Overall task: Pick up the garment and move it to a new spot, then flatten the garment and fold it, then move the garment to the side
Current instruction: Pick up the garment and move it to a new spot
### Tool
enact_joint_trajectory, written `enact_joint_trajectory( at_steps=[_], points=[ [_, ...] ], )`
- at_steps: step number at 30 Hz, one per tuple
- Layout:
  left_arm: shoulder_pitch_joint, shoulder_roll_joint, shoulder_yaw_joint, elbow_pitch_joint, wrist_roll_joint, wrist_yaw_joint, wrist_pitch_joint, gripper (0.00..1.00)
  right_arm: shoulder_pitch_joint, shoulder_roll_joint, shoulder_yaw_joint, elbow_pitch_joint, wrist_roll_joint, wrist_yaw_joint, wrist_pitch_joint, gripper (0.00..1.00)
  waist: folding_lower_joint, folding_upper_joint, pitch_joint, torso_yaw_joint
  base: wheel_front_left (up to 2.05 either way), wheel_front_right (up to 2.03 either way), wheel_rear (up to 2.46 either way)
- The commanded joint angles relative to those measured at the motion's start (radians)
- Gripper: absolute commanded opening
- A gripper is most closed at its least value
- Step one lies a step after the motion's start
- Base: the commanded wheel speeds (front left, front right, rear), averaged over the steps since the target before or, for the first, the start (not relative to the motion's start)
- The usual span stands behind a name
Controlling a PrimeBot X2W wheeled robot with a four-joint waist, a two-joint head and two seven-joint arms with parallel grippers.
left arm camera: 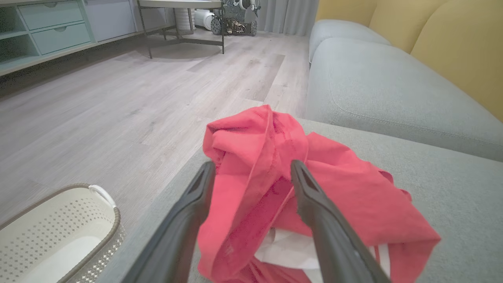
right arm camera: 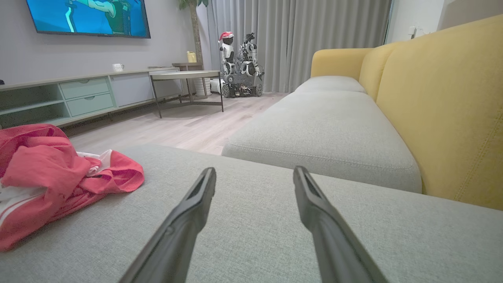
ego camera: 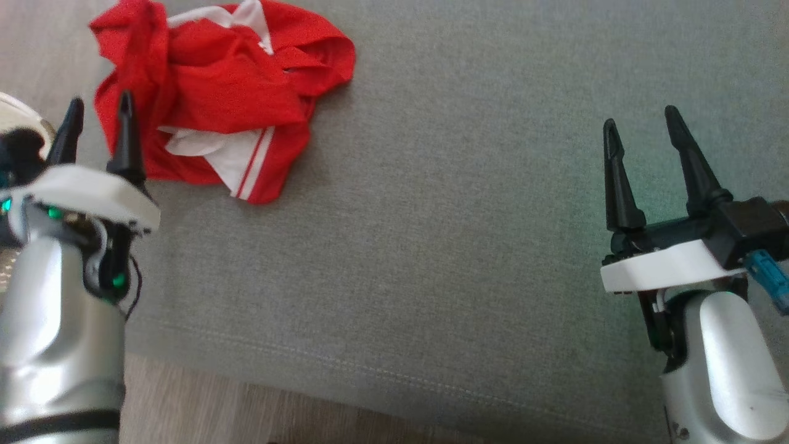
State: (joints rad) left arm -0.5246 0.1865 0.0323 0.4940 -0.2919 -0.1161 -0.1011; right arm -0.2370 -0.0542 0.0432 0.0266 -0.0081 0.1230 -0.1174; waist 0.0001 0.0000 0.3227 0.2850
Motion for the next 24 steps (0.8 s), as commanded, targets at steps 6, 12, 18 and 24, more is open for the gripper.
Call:
enact_joint_trajectory(
  at_steps=[6,12,18,24],
  points=[
    [-0.149,0.091,-0.043,0.087,-0.015,-0.012,0.035,1.00,-0.043,0.004,0.032,-0.062,-0.011,0.008,0.016,1.00,-0.0001,0.0000,0.068,-0.037,0.00,0.00,0.00],
    [-0.246,0.122,-0.074,0.218,0.002,-0.003,0.035,1.00,-0.052,0.004,0.041,-0.063,-0.008,0.008,0.014,1.00,-0.0001,0.0000,0.086,-0.059,0.00,0.00,0.00],
    [-0.289,0.124,-0.079,0.292,0.001,-0.001,-0.012,0.00,-0.052,0.004,0.034,-0.056,0.000,0.008,0.006,1.00,-0.0001,0.0000,0.085,-0.071,0.00,0.00,0.00],
    [-0.290,0.120,-0.063,0.295,-0.026,0.002,-0.066,0.00,-0.041,0.004,0.025,-0.018,0.014,0.008,-0.016,1.00,-0.0001,0.0000,0.037,-0.069,0.00,0.00,0.00]
  ],
)
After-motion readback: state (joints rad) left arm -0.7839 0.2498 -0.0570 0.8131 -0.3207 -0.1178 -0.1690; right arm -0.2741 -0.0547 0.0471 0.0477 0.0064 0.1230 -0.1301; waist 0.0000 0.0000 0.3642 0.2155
